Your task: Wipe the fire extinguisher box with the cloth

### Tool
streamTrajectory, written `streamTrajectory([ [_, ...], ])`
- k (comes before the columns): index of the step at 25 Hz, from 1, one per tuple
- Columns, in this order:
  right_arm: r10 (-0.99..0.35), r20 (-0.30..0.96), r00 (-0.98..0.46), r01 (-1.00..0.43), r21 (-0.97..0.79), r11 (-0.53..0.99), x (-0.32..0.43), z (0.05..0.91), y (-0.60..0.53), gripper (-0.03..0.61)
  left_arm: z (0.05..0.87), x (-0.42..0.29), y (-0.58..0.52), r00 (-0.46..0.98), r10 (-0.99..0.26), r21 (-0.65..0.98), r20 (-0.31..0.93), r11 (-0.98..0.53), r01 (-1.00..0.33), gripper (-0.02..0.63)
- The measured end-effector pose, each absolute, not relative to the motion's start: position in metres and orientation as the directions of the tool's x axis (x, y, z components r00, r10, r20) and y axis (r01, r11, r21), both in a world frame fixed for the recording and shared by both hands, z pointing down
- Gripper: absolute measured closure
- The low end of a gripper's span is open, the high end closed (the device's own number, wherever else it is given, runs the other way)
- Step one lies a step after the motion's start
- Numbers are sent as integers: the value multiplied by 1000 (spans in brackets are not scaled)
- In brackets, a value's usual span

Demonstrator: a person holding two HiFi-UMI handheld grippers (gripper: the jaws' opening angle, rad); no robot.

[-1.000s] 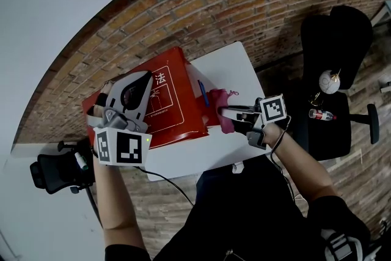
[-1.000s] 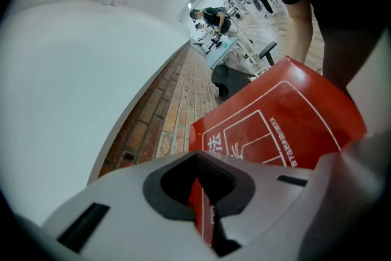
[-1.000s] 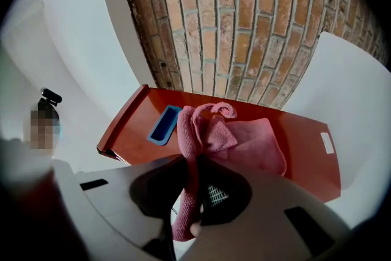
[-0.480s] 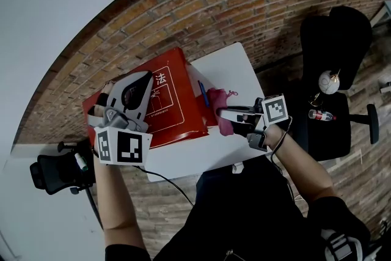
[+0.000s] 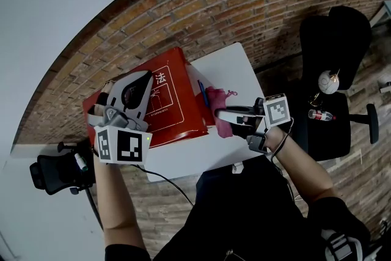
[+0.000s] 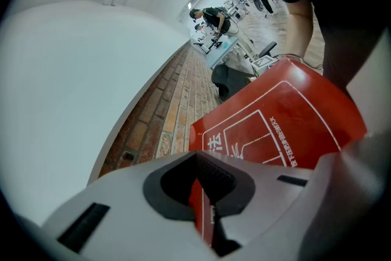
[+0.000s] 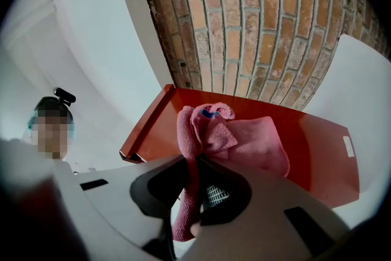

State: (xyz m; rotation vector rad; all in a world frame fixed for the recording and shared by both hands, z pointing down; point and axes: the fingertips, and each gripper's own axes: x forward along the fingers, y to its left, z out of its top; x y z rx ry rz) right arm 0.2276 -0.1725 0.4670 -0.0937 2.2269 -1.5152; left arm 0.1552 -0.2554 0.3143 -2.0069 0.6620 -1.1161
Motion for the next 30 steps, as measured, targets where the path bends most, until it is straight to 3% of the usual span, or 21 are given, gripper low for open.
streamTrajectory([
  [30,-252,-424,-870,290,-853,434,229,413,-166,514,315,155,-256,487,-723,-796,490,-599,-87,586],
])
